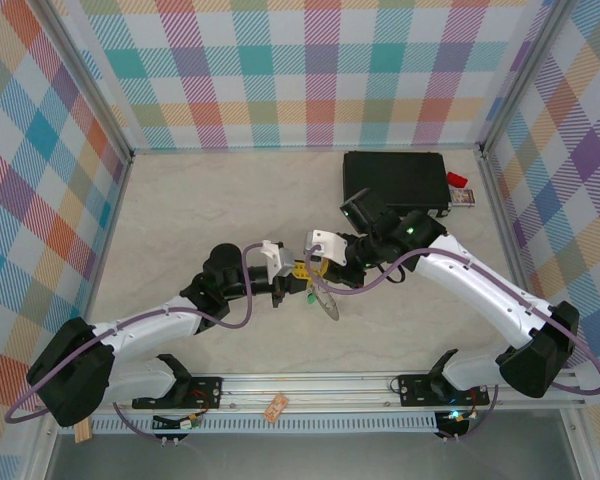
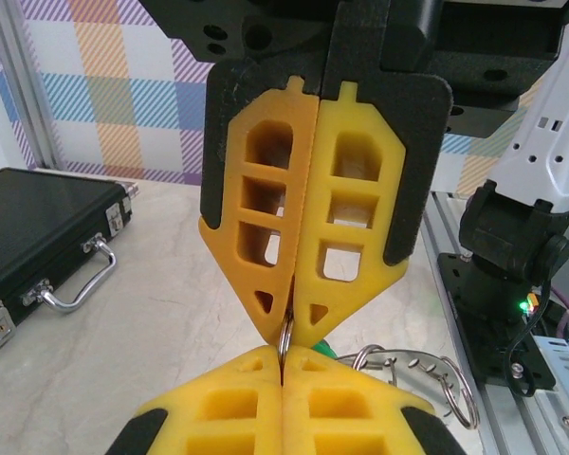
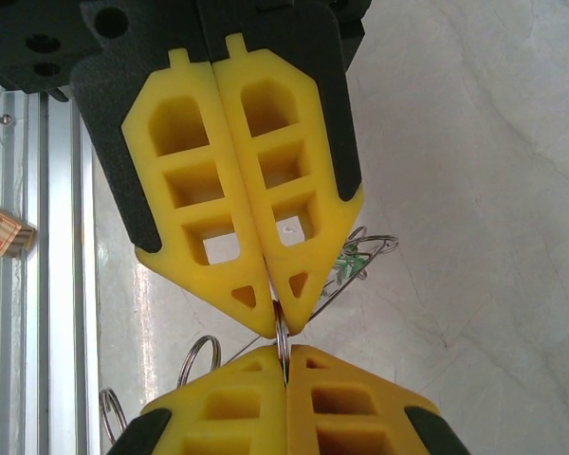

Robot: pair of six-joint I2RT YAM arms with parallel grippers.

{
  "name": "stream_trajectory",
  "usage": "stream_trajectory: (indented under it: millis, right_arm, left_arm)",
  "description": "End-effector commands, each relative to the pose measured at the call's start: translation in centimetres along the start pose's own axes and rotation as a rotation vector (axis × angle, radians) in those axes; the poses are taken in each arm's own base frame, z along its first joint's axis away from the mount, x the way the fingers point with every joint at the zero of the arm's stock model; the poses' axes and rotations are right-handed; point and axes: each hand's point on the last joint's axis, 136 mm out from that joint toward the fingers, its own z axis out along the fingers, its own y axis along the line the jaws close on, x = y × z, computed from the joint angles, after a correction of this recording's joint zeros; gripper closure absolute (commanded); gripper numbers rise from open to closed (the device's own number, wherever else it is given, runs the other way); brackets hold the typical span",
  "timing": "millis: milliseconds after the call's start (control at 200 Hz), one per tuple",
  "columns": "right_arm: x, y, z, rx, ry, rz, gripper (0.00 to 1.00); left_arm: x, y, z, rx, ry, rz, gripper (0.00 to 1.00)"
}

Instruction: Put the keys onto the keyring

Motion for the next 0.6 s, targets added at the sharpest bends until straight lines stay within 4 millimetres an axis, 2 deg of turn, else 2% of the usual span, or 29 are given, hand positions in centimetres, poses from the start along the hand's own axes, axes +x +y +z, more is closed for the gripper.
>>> stream_trajectory:
  millis: [0,430,535,595]
  right_arm:
    - [-1.0,0.5,0.0,-0.023,-0.051,-0.024,1.0]
    - [-0.9,0.8,-0.3,-0.017,-0.065,-0.023,1.0]
    - [-1.2,1.1,-0.3,-0.035,-0.082,-0.03,1.0]
    - [-1.6,1.5,-0.5,-0.056,-0.103,-0.036,1.0]
  left_arm:
    - [-1.5,-0.7,0.3,0.053,-0.032,0.027,1.0]
    - [-2.0,-0.5,0.0,0.027,-0.048,0.034,1.0]
    - [-2.1,-0.6,0.1,0.035,-0.051,0.031,0.84]
    - [-2.2,-0.8,0.0,0.043,-0.056,0.031,0.84]
